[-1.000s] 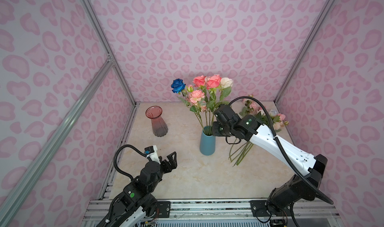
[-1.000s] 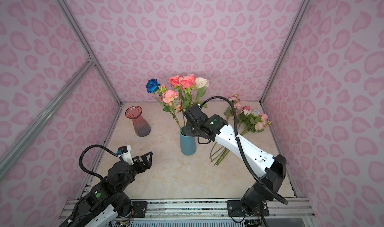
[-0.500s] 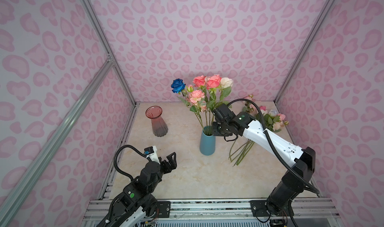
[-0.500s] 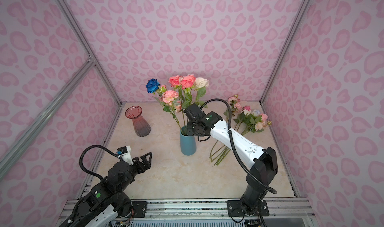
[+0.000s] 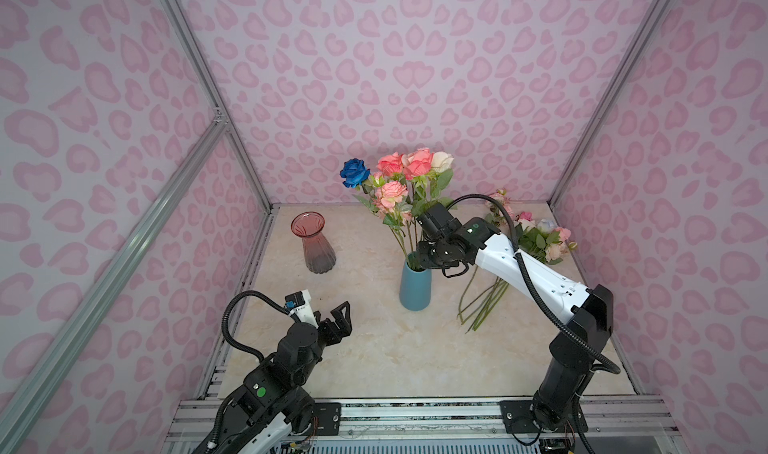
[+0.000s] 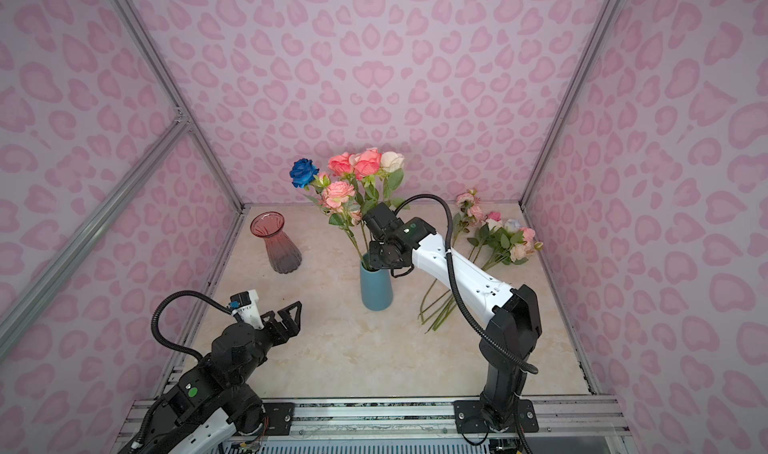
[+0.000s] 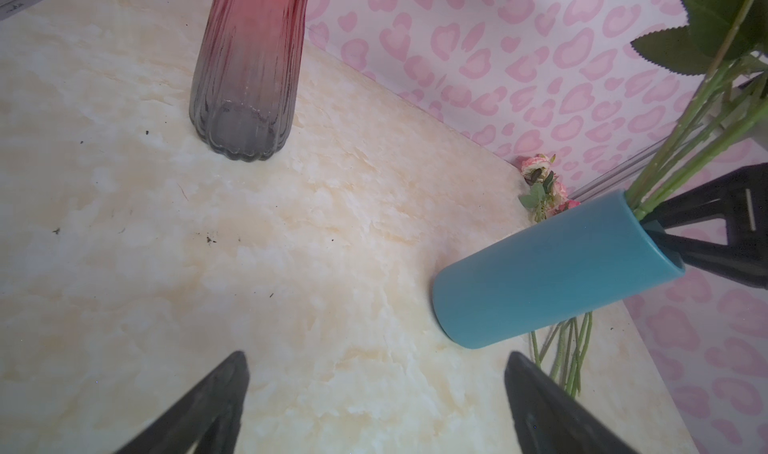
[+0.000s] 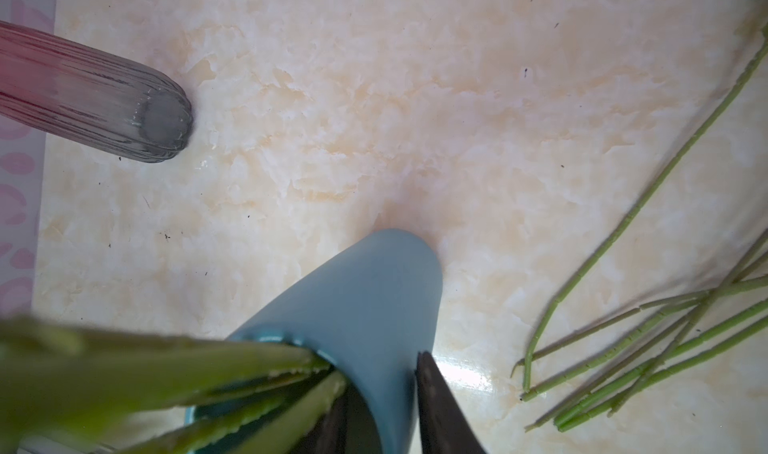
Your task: Arrange the flowers into the vase
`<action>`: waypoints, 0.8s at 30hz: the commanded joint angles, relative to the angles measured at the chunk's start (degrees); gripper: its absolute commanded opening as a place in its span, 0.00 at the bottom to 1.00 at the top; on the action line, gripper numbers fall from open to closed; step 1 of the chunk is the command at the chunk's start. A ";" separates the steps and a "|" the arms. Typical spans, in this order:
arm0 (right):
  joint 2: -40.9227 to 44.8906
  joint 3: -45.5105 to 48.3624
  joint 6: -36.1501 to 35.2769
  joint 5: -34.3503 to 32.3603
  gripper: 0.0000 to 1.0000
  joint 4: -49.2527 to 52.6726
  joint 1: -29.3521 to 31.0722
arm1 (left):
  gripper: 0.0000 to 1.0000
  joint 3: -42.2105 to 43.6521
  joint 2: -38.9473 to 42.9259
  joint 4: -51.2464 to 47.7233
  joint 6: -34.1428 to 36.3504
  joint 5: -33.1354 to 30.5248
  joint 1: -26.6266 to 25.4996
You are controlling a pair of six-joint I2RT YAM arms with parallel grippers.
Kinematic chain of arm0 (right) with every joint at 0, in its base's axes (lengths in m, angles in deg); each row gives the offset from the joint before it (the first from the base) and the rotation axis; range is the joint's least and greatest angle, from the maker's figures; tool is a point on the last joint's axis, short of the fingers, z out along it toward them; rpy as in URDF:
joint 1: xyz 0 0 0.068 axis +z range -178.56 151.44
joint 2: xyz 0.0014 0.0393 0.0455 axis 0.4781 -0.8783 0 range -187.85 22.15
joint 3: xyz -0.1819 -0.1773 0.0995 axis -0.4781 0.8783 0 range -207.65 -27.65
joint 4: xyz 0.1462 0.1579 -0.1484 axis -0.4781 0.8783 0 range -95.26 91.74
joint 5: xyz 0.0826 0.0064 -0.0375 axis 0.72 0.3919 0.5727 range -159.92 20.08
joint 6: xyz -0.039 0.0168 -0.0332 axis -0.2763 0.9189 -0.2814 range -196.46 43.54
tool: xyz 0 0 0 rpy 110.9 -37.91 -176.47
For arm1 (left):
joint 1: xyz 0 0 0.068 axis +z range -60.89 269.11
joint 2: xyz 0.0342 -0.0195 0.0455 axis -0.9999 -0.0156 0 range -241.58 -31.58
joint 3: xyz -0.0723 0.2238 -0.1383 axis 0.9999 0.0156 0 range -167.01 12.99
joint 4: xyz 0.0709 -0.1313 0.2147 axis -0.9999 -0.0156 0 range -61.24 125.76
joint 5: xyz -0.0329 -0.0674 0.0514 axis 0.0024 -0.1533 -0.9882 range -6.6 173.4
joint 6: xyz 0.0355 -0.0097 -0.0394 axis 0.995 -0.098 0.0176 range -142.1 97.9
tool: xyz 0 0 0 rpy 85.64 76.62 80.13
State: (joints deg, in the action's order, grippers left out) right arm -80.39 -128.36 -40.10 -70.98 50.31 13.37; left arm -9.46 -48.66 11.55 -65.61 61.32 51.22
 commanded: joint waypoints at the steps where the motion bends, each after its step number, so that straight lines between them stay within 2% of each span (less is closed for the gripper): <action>1: -0.80 -0.03 -0.76 -0.62 0.26 1.65 0.05 | 0.97 0.08 0.04 1.83 0.41 -0.85 0.02; 9: -0.51 0.55 -1.76 -2.58 0.14 1.93 0.08 | 0.97 0.82 0.17 2.21 0.36 -0.76 0.01; 24: 0.55 0.54 -3.39 -3.19 0.07 1.92 0.08 | 0.97 -0.12 -0.75 1.67 0.55 -1.25 0.01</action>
State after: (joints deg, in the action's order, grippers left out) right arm -79.74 -127.99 -43.10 -74.35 52.48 13.44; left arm -8.90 -49.10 11.88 -65.45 60.92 51.22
